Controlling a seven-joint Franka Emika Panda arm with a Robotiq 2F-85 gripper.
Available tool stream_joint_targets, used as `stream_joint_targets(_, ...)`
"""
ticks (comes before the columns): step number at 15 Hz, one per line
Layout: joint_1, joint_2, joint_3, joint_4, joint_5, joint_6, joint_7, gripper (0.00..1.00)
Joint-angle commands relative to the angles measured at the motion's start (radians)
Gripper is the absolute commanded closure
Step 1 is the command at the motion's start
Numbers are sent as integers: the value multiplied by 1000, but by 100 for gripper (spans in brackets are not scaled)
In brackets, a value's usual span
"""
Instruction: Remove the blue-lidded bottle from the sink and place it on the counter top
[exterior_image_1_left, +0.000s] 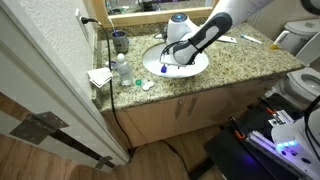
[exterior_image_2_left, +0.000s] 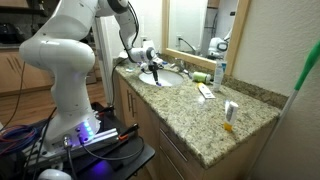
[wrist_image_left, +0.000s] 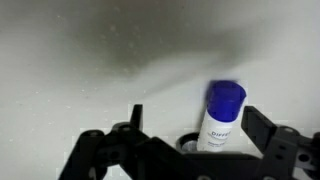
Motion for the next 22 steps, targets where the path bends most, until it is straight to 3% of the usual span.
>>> stream_joint_targets(1, 107, 84, -99, 82, -81, 3, 128, 0)
stream_joint_targets(3, 82, 54, -66, 51, -69, -2, 115, 0)
stream_joint_targets(12, 113, 134, -105, 148, -84, 26, 166, 0)
stream_joint_targets(22, 14, 166, -26, 207, 1, 20, 122, 0)
